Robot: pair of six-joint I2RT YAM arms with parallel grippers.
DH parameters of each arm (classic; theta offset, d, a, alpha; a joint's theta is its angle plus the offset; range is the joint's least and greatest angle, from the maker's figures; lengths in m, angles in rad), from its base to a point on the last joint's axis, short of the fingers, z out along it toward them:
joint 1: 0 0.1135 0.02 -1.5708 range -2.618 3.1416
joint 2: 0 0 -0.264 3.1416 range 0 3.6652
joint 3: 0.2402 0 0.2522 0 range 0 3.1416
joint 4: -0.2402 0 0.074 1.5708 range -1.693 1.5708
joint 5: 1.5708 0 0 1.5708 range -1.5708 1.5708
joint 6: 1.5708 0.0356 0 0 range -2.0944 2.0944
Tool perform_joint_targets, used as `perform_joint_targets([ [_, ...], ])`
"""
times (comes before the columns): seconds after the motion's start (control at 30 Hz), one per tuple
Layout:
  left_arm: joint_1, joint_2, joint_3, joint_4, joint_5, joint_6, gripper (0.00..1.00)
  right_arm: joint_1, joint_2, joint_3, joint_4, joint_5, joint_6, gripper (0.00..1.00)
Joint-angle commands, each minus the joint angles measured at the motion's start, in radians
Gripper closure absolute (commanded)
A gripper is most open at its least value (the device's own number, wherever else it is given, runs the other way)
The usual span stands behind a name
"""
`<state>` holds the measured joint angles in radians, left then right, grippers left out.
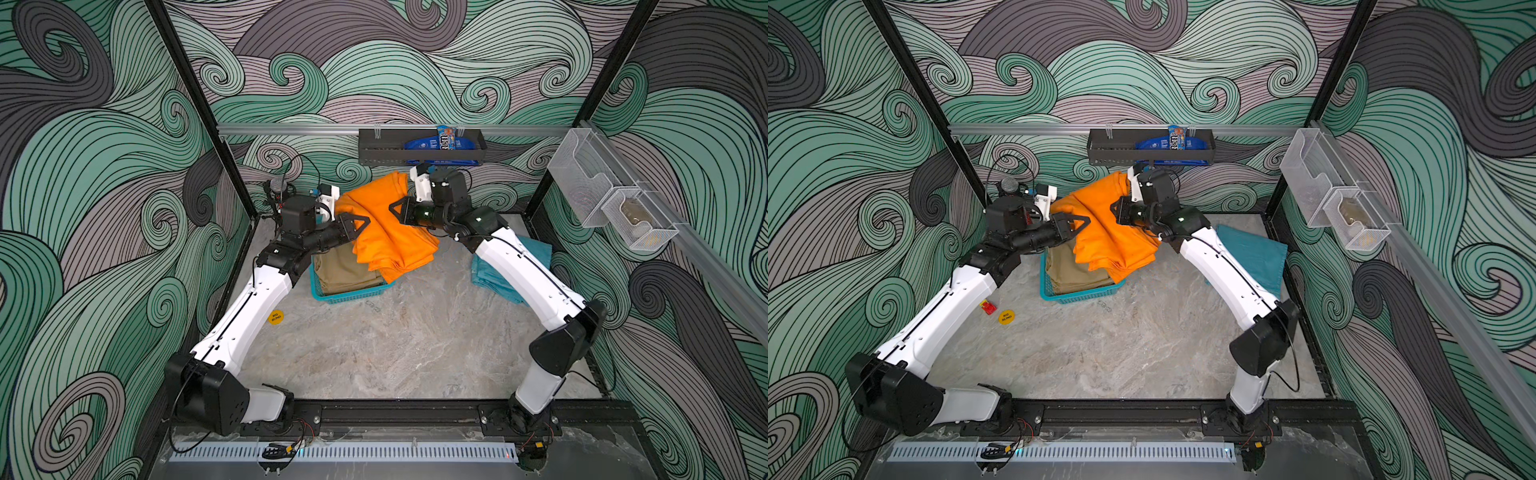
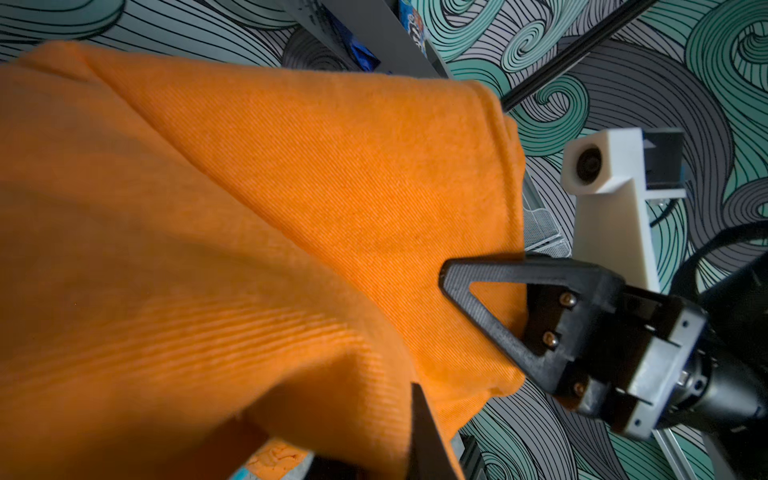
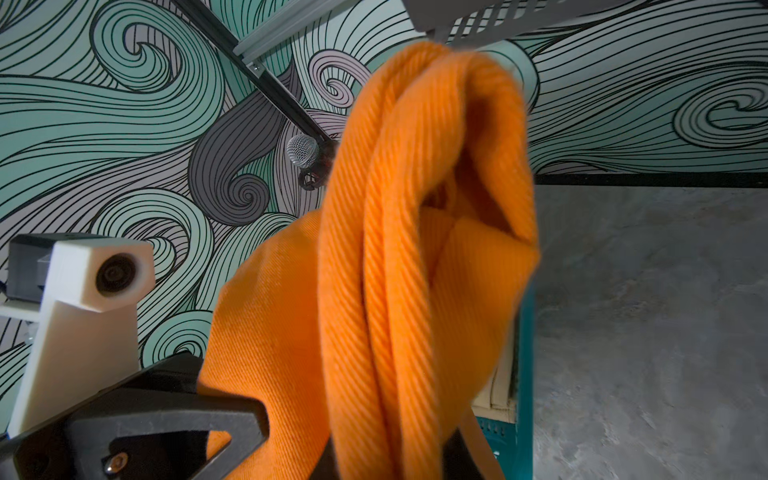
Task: Put the folded long pants in the basket
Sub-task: Place the long pant in the basket.
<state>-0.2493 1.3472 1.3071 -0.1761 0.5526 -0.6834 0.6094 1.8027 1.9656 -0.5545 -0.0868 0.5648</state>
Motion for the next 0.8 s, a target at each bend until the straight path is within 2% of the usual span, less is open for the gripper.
perform_joint_targets([
  [0.0, 0.093, -0.049, 0.028, 0.052, 0.05, 0.034, 1.0, 0.049, 0.047, 0.081, 0.002, -0.013, 0.039, 1.0],
  [0.1, 0.165, -0.05, 0.023, 0.042, 0.101, 0.039, 1.0, 0.075, 0.111, 0.133, 0.001, -0.008, 0.053, 1.0],
  [0.33, 0.255, -0.002, 0.021, 0.064, 0.136, 0.037, 1.0, 0.086, 0.226, 0.208, 0.003, 0.01, 0.079, 1.0],
  [0.5, 0.288, 0.099, 0.024, 0.141, 0.193, -0.012, 1.0, 0.082, 0.294, 0.229, 0.004, 0.016, 0.085, 1.0],
  [0.77, 0.317, 0.201, 0.061, 0.155, 0.184, 0.004, 1.0, 0.06, 0.409, 0.266, 0.005, 0.001, 0.107, 1.0],
])
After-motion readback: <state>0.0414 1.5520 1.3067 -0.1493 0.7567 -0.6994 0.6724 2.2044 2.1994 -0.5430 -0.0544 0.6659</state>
